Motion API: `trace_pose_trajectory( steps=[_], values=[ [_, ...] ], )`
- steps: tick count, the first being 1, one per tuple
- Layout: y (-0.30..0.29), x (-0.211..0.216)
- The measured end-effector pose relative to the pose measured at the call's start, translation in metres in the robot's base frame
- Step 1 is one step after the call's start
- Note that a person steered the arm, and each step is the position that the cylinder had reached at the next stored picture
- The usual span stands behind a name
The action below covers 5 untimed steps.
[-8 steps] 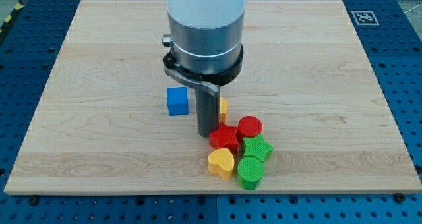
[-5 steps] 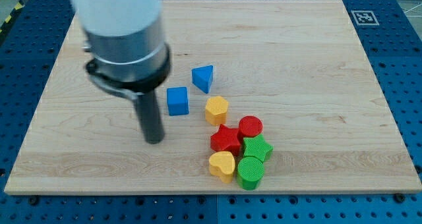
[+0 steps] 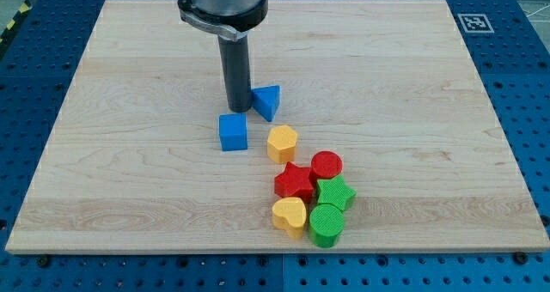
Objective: Move the blue cube closer to the yellow hexagon
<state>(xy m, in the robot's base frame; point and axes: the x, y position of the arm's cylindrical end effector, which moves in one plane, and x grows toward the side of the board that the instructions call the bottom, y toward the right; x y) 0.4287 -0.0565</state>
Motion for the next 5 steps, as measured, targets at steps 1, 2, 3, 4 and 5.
trace_pose_trajectory(
  steps=[1,2,3,4,5],
  values=[
    [-0.033,-0.016],
    [-0.067,0.003],
    [-0.068,0.033],
    [-0.057,0.044],
    [-0.031,0.037]
  ],
)
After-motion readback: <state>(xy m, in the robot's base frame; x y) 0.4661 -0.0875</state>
